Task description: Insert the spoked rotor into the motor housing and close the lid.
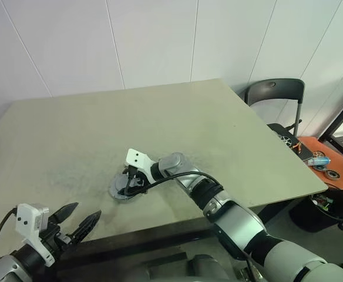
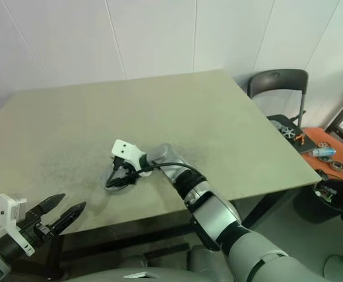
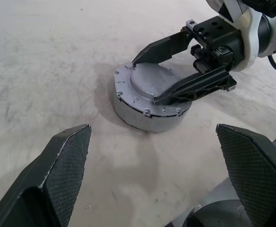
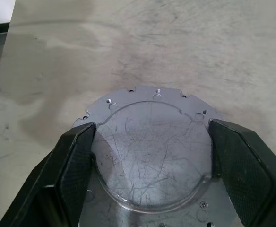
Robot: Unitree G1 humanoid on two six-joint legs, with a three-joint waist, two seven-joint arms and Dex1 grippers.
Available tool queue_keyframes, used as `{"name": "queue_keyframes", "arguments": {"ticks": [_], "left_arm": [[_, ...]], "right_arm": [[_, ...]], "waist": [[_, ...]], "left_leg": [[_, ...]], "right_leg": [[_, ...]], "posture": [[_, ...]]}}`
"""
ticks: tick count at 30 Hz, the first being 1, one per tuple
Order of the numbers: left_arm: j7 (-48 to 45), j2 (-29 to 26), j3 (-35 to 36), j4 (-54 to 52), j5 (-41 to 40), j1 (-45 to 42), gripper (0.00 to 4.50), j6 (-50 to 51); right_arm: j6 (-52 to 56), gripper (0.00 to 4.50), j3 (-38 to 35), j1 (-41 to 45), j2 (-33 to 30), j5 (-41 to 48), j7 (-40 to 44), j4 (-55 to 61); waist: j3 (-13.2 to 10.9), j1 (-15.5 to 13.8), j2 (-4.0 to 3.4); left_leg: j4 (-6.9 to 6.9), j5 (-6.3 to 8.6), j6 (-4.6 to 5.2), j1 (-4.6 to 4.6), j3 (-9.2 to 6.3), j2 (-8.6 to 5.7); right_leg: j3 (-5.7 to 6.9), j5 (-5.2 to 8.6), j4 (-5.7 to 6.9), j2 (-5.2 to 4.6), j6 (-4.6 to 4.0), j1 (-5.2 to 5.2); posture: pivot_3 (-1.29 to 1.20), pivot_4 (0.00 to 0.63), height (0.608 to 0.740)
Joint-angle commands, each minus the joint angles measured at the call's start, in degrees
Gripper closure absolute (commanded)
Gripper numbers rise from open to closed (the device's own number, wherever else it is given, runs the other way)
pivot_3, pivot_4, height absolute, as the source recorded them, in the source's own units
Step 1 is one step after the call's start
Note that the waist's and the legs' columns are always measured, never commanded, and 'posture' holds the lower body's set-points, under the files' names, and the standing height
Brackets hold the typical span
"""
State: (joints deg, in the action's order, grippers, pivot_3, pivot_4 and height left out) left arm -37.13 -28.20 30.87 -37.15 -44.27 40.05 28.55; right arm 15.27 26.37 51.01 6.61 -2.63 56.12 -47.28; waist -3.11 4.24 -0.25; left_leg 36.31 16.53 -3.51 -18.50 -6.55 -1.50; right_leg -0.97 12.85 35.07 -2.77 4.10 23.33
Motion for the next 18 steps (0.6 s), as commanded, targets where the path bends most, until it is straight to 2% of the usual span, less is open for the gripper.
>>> {"name": "queue_keyframes", "arguments": {"ticks": [1,18], "left_arm": [[0.3,-1.0,1.5,-1.9,-1.1,-0.4,0.0,0.1],[-0.4,-0.7,1.3,-2.7,-1.0,1.0,0.0,-0.1]], "right_arm": [[2.5,1.02,1.3,1.0,0.3,-1.5,2.3,-0.4],[2.7,1.02,0.2,0.4,-1.1,-1.9,2.7,1.6]], "waist": [[0.0,-0.1,0.02],[0.0,-0.2,0.06]], "left_leg": [[-0.05,0.03,-0.05,0.02,0.0,-0.02],[-0.25,0.04,-0.02,-0.07,0.05,-0.01]], "right_leg": [[-0.01,0.0,0.03,0.0,0.0,0.0],[-0.04,0.09,0.12,0.14,-0.06,0.05]], "posture": [[0.0,0.0,0.74],[0.0,0.0,0.74]]}}
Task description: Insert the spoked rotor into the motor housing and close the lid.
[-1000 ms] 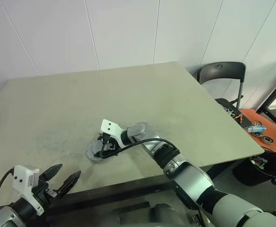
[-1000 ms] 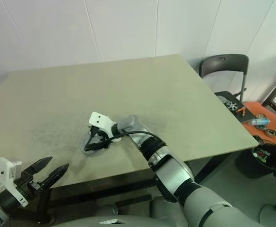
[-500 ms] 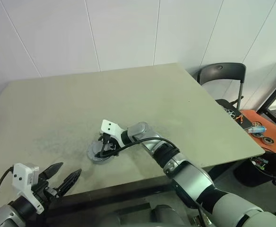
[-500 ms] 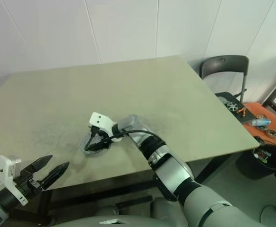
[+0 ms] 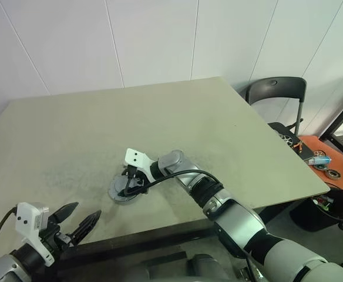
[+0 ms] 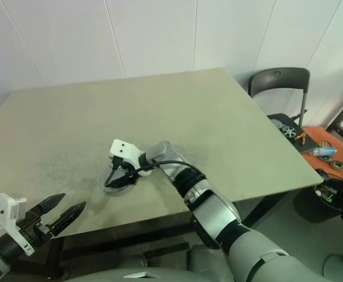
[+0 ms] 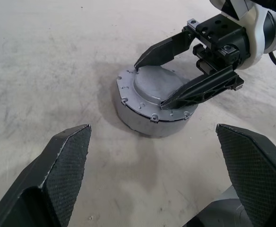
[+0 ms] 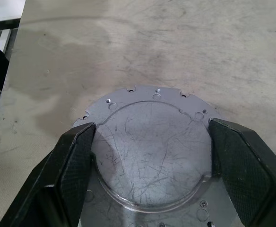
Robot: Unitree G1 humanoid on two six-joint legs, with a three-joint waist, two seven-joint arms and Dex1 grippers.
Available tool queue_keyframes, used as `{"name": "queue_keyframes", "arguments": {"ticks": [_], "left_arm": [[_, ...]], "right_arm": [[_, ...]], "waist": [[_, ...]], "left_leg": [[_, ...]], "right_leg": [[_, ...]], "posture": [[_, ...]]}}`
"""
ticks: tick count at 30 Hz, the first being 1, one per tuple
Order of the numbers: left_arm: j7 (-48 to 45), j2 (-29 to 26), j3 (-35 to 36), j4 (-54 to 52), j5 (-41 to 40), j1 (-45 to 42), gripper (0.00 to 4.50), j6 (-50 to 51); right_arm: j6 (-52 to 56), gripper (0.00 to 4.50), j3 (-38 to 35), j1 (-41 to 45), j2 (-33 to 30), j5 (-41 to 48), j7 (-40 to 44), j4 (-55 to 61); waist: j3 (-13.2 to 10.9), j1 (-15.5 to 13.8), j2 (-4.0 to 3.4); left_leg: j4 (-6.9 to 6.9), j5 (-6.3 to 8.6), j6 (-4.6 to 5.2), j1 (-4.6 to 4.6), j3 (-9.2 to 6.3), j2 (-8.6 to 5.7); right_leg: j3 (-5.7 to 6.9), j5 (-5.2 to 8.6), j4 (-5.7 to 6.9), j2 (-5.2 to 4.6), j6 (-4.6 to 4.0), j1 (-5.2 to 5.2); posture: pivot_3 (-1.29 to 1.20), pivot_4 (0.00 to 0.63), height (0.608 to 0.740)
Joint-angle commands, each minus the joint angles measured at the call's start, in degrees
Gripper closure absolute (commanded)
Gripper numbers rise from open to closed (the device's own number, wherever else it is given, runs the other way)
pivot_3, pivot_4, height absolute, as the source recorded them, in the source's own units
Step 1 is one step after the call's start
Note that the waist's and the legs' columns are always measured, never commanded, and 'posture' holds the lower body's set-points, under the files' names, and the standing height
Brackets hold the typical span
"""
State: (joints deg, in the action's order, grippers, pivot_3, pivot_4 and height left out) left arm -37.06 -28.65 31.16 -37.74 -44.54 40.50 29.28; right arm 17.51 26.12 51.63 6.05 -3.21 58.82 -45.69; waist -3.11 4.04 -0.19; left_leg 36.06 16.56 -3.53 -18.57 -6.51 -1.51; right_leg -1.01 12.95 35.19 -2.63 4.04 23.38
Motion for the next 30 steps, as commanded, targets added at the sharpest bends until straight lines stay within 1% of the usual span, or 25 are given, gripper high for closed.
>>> {"name": "queue_keyframes", "arguments": {"ticks": [1,7,10,16,19,23,26,28,30], "left_arm": [[-0.6,-0.3,1.0,-2.2,-0.7,0.7,0.0,-0.8],[-0.8,-0.2,1.1,-2.4,-0.8,1.2,0.0,-1.0],[-1.0,-0.3,1.2,-2.2,-0.7,1.4,0.0,-1.2],[-1.3,-0.2,1.1,-1.8,-0.5,1.4,0.0,-1.4],[-1.5,0.0,0.9,-1.6,-0.2,1.2,0.0,-1.6],[-0.7,0.3,1.1,-0.5,-0.4,-0.5,0.0,-2.0],[0.9,0.6,1.5,0.9,-3.0,-3.4,0.0,-0.5],[2.3,0.7,1.4,2.8,-2.5,-6.1,0.41,-0.8],[2.8,0.2,-0.2,4.5,-0.1,-8.9,0.93,-1.8]], "right_arm": [[0.3,1.02,0.7,-0.3,-0.6,-1.5,0.0,-0.4],[1.0,1.02,1.4,-0.6,-0.4,-2.0,0.5,-2.7],[-0.2,1.02,2.1,-0.3,-0.4,-3.4,-1.6,-3.7],[1.3,1.02,1.0,0.0,0.2,-2.0,-1.0,-2.8],[0.2,1.02,2.1,-0.3,-0.5,-3.2,-0.9,-3.3],[0.1,1.02,2.2,-0.9,-0.7,-3.0,-0.1,-2.5],[-0.1,1.02,2.2,-0.8,-0.7,-3.0,-0.2,-2.6],[-0.1,1.02,2.0,-0.7,-0.6,-2.9,-0.2,-2.7],[-0.1,1.02,2.0,-0.6,-0.5,-2.9,-0.2,-2.7]], "waist": [[0.0,0.0,0.0],[0.0,0.0,-0.01],[0.0,0.0,-0.01],[0.0,0.0,-0.01],[0.0,0.0,-0.01],[0.0,0.0,-0.02],[0.0,0.0,-0.02],[0.0,0.0,-0.02],[0.0,0.0,-0.02]], "left_leg": [[-0.01,0.0,0.0,0.0,0.0,0.0],[0.02,0.0,0.0,0.01,0.0,0.0],[0.01,0.0,0.0,0.03,0.0,0.0],[0.03,0.01,-0.02,0.06,-0.02,0.01],[0.02,0.02,-0.03,0.06,-0.01,0.01],[0.03,0.02,-0.03,0.07,-0.02,0.01],[0.02,0.02,-0.03,0.07,-0.03,0.01],[0.02,0.01,-0.02,0.07,-0.03,0.01],[0.01,0.01,-0.01,0.07,-0.03,0.0]], "right_leg": [[0.0,0.0,0.0,0.0,0.0,0.0],[0.0,0.0,0.0,0.0,0.0,0.0],[0.0,0.0,0.0,-0.01,0.0,-0.01],[0.0,0.01,0.01,-0.01,0.0,0.0],[0.0,0.01,-0.01,-0.02,0.0,0.01],[0.0,0.01,-0.01,-0.02,0.0,0.01],[0.01,0.01,0.0,-0.02,0.0,-0.01],[0.01,0.01,0.0,-0.01,0.0,-0.04],[0.01,0.0,0.01,0.0,0.0,-0.05]], "posture": [[0.0,0.0,0.74],[0.0,0.0,0.74],[0.0,0.0,0.74],[0.0,0.0,0.74],[0.0,0.0,0.74],[0.0,0.0,0.74],[0.0,0.0,0.74],[0.0,0.0,0.74],[0.0,0.0,0.74]]}}
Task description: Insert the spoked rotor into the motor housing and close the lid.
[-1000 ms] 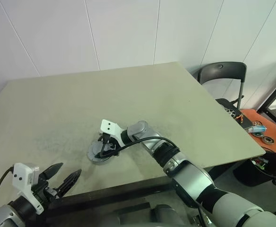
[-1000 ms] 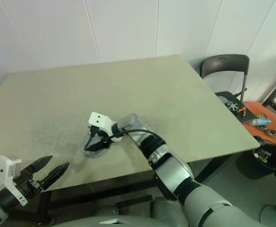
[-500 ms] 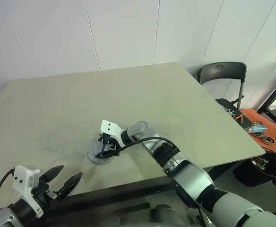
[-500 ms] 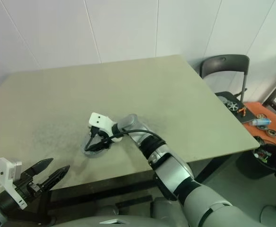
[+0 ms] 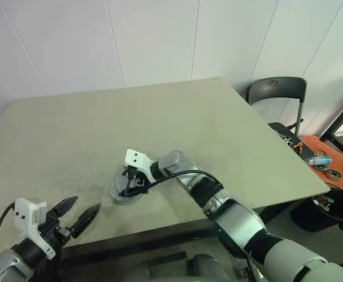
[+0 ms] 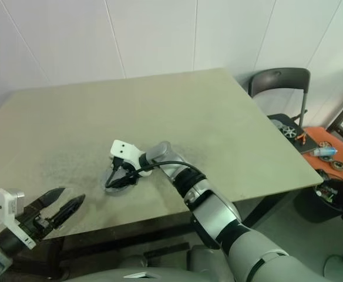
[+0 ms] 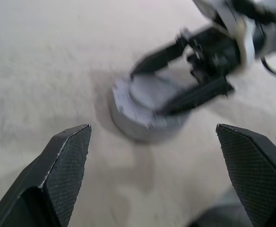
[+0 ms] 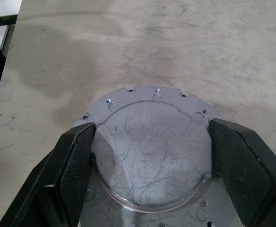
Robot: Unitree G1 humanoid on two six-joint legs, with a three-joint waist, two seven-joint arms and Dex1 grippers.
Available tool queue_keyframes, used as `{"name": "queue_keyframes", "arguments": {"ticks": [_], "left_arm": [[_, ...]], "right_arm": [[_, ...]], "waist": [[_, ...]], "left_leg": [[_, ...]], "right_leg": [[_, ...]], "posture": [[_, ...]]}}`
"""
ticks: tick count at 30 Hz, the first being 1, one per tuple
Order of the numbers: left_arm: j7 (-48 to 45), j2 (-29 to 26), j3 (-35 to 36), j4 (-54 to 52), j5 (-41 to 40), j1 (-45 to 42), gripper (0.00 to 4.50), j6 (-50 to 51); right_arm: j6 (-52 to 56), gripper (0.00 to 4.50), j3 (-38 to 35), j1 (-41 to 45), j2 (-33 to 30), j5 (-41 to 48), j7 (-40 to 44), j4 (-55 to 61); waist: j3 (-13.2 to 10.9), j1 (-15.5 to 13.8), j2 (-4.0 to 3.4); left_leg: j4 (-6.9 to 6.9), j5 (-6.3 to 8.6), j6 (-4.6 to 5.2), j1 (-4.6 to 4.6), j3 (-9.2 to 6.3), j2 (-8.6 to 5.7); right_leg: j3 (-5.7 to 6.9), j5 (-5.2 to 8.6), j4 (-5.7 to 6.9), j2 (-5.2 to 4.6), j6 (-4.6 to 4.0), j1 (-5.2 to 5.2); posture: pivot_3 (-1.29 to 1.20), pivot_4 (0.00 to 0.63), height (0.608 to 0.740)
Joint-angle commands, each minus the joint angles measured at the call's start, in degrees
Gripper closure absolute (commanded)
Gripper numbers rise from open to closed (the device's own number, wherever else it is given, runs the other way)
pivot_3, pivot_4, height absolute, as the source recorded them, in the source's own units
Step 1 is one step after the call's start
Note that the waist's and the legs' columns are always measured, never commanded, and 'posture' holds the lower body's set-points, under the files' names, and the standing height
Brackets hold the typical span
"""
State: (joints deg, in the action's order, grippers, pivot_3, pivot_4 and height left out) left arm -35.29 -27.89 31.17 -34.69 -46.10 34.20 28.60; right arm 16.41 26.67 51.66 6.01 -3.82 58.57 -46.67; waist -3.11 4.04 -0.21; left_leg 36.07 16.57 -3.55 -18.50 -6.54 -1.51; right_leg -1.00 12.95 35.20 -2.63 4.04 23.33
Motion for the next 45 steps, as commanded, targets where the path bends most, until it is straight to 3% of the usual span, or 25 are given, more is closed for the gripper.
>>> {"name": "queue_keyframes", "arguments": {"ticks": [1,10,18,31,34,45], "left_arm": [[0.9,-0.7,-1.1,2.3,2.6,-3.8,1.36,-1.7],[0.8,0.6,-12.4,15.0,12.1,-19.2,4.49,-5.4],[1.2,1.8,-20.0,23.9,18.1,-28.0,4.5,-5.0],[1.8,-0.4,-23.3,20.5,20.8,-27.2,4.5,1.4],[1.9,-0.7,-22.6,20.0,20.6,-27.1,4.5,2.2],[1.7,-1.1,-21.6,19.0,20.4,-26.8,4.5,3.6]], "right_arm": [[0.9,1.02,1.4,-0.6,-0.5,-2.2,0.1,-1.7],[1.2,1.02,1.3,-0.8,-0.3,-2.2,0.1,-1.2],[1.9,1.02,1.4,-1.5,-0.3,-2.1,0.1,0.0],[3.9,1.02,1.0,-1.5,-0.4,-1.7,0.6,2.5],[5.3,0.02,1.3,-1.4,-1.0,-1.0,2.8,4.2],[15.2,0.02,-3.6,2.2,-6.1,3.3,5.5,17.9]], "waist": [[0.0,0.0,0.01],[0.1,-0.1,0.08],[0.1,-0.1,0.21],[0.2,-0.2,0.16],[0.2,-0.2,0.16],[0.2,-0.2,0.11]], "left_leg": [[0.0,0.0,0.0,0.0,0.0,0.0],[0.01,-0.01,0.02,0.03,0.0,-0.03],[-0.01,-0.02,0.02,0.04,0.0,-0.04],[-0.03,-0.02,0.02,0.05,0.0,-0.06],[-0.03,-0.02,0.02,0.05,0.0,-0.06],[-0.04,-0.02,0.02,0.0,-0.01,-0.05]], "right_leg": [[0.0,0.0,0.0,0.01,0.0,0.0],[-0.01,-0.02,0.06,0.04,0.01,-0.05],[-0.04,-0.04,0.11,0.05,0.04,-0.04],[-0.07,-0.05,0.1,0.01,0.09,-0.05],[-0.07,-0.05,0.1,0.01,0.1,-0.05],[-0.05,-0.05,0.12,0.03,0.1,0.02]], "posture": [[0.0,0.0,0.74],[0.0,0.0,0.74],[0.0,0.0,0.74],[0.0,0.0,0.74],[0.0,0.0,0.74],[0.0,0.0,0.74]]}}
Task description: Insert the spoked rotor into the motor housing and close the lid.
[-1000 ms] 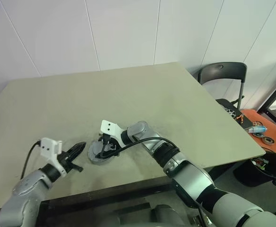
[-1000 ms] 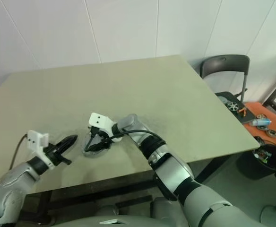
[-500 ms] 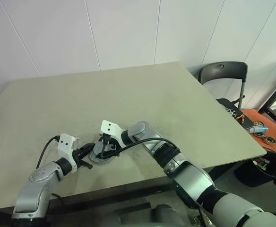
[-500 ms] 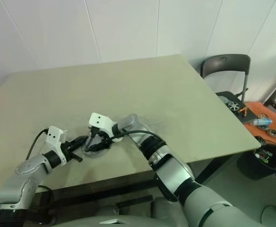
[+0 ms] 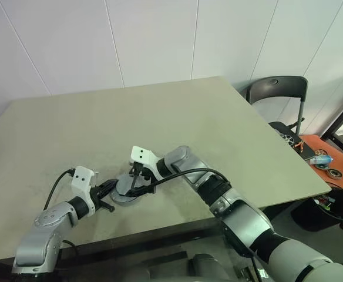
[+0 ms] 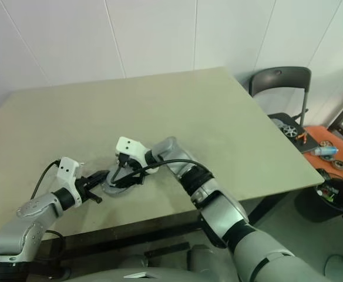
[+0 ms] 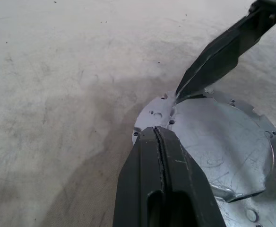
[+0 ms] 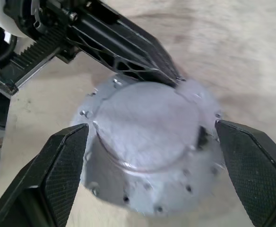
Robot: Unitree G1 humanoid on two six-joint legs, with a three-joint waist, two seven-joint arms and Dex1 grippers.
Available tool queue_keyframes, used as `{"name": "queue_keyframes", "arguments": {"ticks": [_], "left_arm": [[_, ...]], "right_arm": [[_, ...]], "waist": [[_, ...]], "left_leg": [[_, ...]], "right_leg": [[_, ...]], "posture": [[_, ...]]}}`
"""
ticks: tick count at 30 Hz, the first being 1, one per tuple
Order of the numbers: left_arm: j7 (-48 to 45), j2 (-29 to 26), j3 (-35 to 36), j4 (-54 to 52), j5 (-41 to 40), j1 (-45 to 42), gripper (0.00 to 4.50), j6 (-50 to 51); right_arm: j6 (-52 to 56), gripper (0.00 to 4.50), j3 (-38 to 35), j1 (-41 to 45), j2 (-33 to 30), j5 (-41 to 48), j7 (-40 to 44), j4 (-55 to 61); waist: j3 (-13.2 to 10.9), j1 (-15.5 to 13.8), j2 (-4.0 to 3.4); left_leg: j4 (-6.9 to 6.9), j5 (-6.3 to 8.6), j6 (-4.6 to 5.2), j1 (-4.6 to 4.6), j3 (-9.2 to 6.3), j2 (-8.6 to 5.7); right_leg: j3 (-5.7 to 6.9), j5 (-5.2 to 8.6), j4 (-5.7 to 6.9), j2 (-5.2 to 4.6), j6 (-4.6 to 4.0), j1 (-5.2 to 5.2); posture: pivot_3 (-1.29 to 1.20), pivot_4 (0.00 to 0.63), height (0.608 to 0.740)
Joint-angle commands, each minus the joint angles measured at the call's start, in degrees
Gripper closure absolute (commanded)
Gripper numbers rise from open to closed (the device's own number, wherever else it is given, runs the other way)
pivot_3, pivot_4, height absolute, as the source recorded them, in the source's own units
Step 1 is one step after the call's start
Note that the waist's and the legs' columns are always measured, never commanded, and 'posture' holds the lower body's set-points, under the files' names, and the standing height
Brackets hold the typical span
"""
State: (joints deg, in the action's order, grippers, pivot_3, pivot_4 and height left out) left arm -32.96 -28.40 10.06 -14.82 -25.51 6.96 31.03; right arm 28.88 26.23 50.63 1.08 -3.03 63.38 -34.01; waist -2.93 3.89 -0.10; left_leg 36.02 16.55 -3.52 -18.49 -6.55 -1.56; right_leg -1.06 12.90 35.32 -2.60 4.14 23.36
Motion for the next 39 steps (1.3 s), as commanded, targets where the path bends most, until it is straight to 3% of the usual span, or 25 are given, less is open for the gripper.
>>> {"name": "queue_keyframes", "arguments": {"ticks": [1,7,11,14,26,39], "left_arm": [[-0.7,-0.7,-0.6,-0.9,-0.3,0.4,4.5,1.2],[-1.5,-1.2,-1.0,-0.8,-0.2,-0.2,4.5,1.2],[-1.6,-1.2,-1.0,-0.7,-0.2,-0.4,4.5,1.1],[-1.9,-1.2,-0.9,-0.7,-0.2,-0.2,4.5,1.1],[-2.1,-1.2,-0.8,-1.0,-0.4,0.3,4.5,1.1],[-2.5,-1.4,-0.5,-1.5,-0.7,0.3,4.5,1.7]], "right_arm": [[4.5,0.02,-4.3,3.9,-1.9,3.4,0.6,6.0],[29.1,0.02,-16.2,9.5,-3.9,13.8,-1.8,3.1],[49.5,0.02,-16.5,12.8,-6.4,16.8,-4.3,0.6],[58.1,0.02,-23.8,15.2,-5.5,19.2,-8.2,-8.1],[59.0,0.02,-38.4,16.6,-1.3,22.8,-22.1,-20.5],[55.8,0.02,-40.3,11.9,3.1,24.3,-29.7,-22.0]], "waist": [[0.0,0.0,-0.02],[0.0,-0.1,-0.01],[0.0,-0.2,-0.01],[0.0,-0.1,-0.03],[0.0,0.0,-0.04],[0.0,0.1,-0.04]], "left_leg": [[0.01,0.0,0.0,0.0,0.0,0.0],[0.02,0.0,0.0,0.0,0.0,0.0],[0.02,0.0,0.0,-0.04,0.0,-0.01],[0.03,0.0,0.01,-0.05,0.03,-0.02],[0.04,0.0,0.01,-0.07,0.06,-0.02],[0.02,0.0,0.02,-0.07,0.06,-0.01]], "right_leg": [[0.0,0.0,0.01,0.0,0.01,0.0],[0.0,0.01,0.0,0.0,-0.03,-0.01],[0.01,0.02,-0.02,-0.01,-0.06,0.01],[0.0,0.02,-0.01,-0.03,-0.07,0.02],[0.0,0.01,-0.04,-0.02,-0.03,0.0],[-0.01,0.01,-0.07,-0.01,-0.02,0.0]], "posture": [[0.0,0.0,0.74],[0.0,0.0,0.74],[0.0,0.0,0.74],[0.0,0.0,0.74],[0.0,0.0,0.74],[0.0,0.0,0.74]]}}
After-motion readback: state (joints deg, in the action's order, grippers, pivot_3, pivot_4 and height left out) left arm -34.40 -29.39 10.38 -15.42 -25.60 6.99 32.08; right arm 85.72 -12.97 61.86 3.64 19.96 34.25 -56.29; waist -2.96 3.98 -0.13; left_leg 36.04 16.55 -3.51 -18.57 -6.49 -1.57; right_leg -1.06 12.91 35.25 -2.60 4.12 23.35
